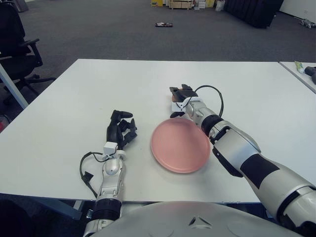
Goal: Put the apple into the plate.
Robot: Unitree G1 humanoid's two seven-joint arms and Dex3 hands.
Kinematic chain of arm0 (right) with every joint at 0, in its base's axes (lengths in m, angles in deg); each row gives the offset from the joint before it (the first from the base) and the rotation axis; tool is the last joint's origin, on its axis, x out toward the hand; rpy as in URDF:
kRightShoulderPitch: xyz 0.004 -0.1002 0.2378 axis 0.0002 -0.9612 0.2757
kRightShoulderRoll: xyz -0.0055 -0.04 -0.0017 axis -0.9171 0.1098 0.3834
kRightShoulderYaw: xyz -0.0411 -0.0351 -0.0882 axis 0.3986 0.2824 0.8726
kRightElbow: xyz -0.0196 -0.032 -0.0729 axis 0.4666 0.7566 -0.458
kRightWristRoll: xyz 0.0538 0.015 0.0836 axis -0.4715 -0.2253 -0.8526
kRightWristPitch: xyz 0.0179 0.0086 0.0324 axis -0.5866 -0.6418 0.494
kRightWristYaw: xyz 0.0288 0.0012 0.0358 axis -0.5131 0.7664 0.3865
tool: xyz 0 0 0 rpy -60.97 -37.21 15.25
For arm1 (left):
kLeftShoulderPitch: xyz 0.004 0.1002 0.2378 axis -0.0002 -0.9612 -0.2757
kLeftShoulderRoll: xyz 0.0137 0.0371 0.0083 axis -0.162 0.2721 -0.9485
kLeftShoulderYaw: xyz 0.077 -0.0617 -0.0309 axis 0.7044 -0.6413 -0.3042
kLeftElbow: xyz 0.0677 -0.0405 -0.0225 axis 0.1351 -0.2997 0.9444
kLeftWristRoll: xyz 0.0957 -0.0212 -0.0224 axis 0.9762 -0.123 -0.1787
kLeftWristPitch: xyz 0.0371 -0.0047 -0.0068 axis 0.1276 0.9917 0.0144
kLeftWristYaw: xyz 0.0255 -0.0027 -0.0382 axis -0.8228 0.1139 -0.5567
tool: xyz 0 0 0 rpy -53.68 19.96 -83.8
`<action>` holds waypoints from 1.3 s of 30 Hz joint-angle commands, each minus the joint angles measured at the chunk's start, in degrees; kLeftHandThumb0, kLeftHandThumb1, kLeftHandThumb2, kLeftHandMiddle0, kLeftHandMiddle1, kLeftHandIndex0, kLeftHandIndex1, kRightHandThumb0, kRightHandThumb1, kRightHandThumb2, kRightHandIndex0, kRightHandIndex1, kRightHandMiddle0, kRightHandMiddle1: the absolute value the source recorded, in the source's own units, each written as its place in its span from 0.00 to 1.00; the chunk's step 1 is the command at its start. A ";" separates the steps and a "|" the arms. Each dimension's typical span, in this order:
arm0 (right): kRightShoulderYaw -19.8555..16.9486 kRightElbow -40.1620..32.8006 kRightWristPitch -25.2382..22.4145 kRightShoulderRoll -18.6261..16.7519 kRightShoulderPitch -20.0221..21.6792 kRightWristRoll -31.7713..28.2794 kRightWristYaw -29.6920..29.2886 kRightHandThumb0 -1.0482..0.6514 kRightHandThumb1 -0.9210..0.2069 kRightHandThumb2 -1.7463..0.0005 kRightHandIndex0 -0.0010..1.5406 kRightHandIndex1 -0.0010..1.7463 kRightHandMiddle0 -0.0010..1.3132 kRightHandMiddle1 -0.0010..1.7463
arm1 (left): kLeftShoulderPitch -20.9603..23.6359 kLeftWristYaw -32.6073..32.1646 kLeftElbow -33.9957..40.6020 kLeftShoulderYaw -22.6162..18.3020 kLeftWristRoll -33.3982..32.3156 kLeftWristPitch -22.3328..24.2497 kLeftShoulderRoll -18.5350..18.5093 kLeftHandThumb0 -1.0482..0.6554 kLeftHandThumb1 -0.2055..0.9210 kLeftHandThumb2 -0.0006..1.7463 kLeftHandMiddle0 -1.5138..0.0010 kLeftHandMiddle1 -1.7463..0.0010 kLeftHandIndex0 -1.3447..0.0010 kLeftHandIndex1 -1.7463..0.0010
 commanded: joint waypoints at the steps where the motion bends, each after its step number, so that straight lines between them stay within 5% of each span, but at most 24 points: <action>1: -2.41 1.00 -1.59 -0.05 -1.40 -2.60 4.74 0.11 0.17 0.80 0.00 0.00 0.00 0.00 | -1.62 -0.71 -0.51 -0.44 0.08 1.50 -0.12 0.39 0.77 0.51 0.55 0.00 0.73 0.00; 16: -8.60 1.06 -3.61 2.05 -3.17 -6.71 6.67 0.15 0.06 0.74 0.00 0.00 0.02 0.01 | -1.46 -0.60 -1.09 -0.95 0.00 0.01 -0.61 0.39 0.76 0.52 0.54 0.00 0.73 0.00; 25: -10.32 0.58 -4.05 2.32 -2.24 -8.20 8.06 0.17 0.04 0.71 0.06 0.04 0.00 0.22 | -1.12 -0.25 -1.38 -1.10 -0.42 0.28 -0.82 0.39 0.76 0.51 0.55 0.00 0.73 0.00; 34: -12.00 0.80 -3.84 2.38 -2.25 -9.34 8.21 0.22 0.11 0.66 0.00 0.33 0.00 0.38 | -0.97 -0.24 -1.58 -1.06 -0.18 0.26 -1.16 0.39 0.77 0.51 0.54 0.00 0.73 0.00; 37: -12.78 0.72 -3.86 2.30 -2.25 -9.81 7.59 0.24 0.15 0.62 0.01 0.43 0.00 0.53 | -0.95 -0.29 -1.48 -1.08 -0.22 0.53 -1.14 0.39 0.76 0.51 0.54 0.00 0.73 0.00; 39: -13.21 0.63 -3.83 2.31 -2.22 -10.09 6.80 0.30 0.18 0.57 0.03 0.57 0.08 0.79 | -0.94 -0.42 -1.39 -1.08 -0.13 0.78 -1.12 0.39 0.76 0.51 0.54 0.00 0.73 0.00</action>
